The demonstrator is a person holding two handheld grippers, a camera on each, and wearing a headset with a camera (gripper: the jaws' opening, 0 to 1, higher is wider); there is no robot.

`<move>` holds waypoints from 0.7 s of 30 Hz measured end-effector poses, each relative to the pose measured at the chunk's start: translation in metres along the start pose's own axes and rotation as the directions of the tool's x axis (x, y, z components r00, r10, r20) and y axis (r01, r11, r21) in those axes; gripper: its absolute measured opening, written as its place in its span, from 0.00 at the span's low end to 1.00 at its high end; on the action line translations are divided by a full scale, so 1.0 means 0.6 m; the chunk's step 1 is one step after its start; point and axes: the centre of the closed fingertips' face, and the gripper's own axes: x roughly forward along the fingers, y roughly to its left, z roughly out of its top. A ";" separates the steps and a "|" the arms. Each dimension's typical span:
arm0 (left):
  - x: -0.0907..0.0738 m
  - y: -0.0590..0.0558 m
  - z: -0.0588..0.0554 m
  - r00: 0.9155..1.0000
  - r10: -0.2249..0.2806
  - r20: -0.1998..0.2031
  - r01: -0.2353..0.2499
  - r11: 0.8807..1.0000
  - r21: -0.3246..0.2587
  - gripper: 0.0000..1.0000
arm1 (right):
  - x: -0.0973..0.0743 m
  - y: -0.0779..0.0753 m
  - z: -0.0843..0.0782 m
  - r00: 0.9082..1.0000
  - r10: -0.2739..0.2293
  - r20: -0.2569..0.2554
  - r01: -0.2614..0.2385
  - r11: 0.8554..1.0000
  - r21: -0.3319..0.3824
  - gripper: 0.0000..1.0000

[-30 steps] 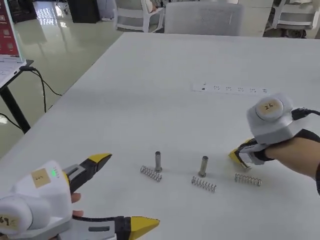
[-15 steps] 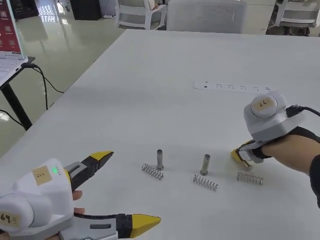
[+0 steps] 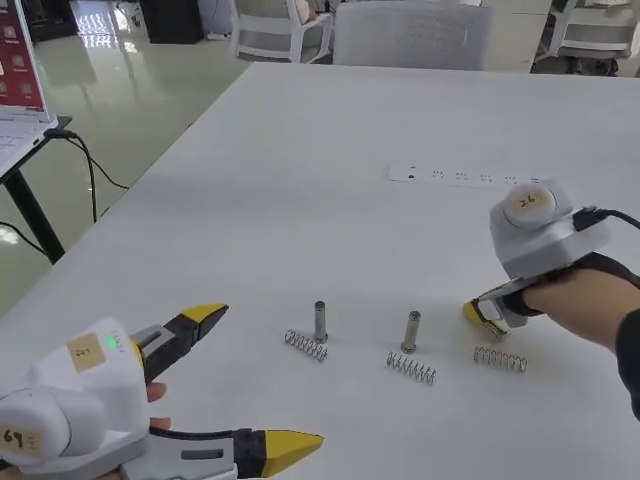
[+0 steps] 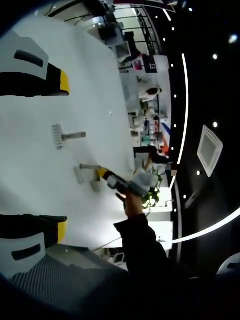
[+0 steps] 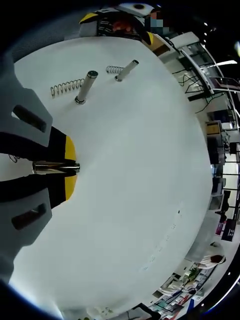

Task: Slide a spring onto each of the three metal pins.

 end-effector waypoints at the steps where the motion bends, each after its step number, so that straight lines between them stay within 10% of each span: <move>1: 0.000 0.000 0.000 1.000 -0.001 0.001 0.001 1.000 0.000 0.96 | -0.003 0.000 0.000 1.000 0.001 0.000 -0.001 1.000 0.001 0.05; 21: 0.001 -0.009 0.007 1.000 -0.018 0.008 0.018 1.000 0.021 0.96 | -0.071 0.011 0.002 0.994 -0.023 0.108 0.024 1.000 -0.013 0.05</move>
